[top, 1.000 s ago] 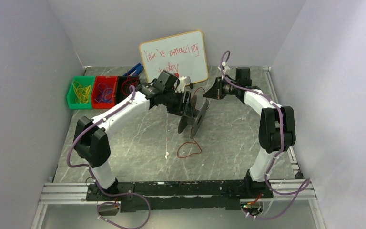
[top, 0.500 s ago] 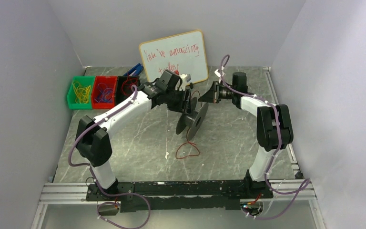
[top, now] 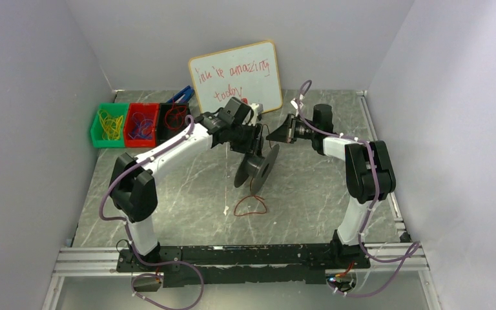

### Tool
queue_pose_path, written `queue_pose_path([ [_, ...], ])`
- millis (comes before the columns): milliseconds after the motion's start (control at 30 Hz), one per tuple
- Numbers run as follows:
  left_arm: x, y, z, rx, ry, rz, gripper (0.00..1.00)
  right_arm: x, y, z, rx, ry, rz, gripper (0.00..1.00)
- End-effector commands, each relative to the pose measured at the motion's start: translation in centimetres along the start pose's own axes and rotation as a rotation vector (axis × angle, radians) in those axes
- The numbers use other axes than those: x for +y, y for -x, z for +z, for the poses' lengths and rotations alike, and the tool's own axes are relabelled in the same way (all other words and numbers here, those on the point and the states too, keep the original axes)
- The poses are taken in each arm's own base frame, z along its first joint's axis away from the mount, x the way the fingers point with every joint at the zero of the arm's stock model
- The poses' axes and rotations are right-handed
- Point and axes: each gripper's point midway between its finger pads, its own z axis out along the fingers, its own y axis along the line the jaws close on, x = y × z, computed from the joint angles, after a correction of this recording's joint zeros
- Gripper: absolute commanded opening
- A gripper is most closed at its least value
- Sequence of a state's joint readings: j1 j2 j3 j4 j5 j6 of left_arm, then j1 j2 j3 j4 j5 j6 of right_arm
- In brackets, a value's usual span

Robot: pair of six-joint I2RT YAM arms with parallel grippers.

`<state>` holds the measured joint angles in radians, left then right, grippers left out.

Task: Wrap the cables
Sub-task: Wrap the cable around the cable reel.

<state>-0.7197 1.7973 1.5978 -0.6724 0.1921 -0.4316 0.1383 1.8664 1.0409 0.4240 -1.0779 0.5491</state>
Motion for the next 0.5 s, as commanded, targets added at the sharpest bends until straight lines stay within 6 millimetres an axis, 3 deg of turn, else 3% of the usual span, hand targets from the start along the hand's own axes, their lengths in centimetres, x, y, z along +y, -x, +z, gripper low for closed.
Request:
queue_pose_path([
  [0,-1.0,1.8,-0.9,-0.053,-0.017,0.015,0.57,1.0,1.1,-0.3,-0.051,-0.007,-0.146,0.00],
  [167,-1.3,1.6,-0.7,-0.045,-0.031,0.009,0.57,1.3,1.1,-0.7,-0.109,-0.002,-0.210,0.00],
  [467,-1.0,1.1,-0.1,-0.028,-0.013,0.014,0.56,1.5,2.2,-0.4,-0.154,0.001,-0.156,0.00],
])
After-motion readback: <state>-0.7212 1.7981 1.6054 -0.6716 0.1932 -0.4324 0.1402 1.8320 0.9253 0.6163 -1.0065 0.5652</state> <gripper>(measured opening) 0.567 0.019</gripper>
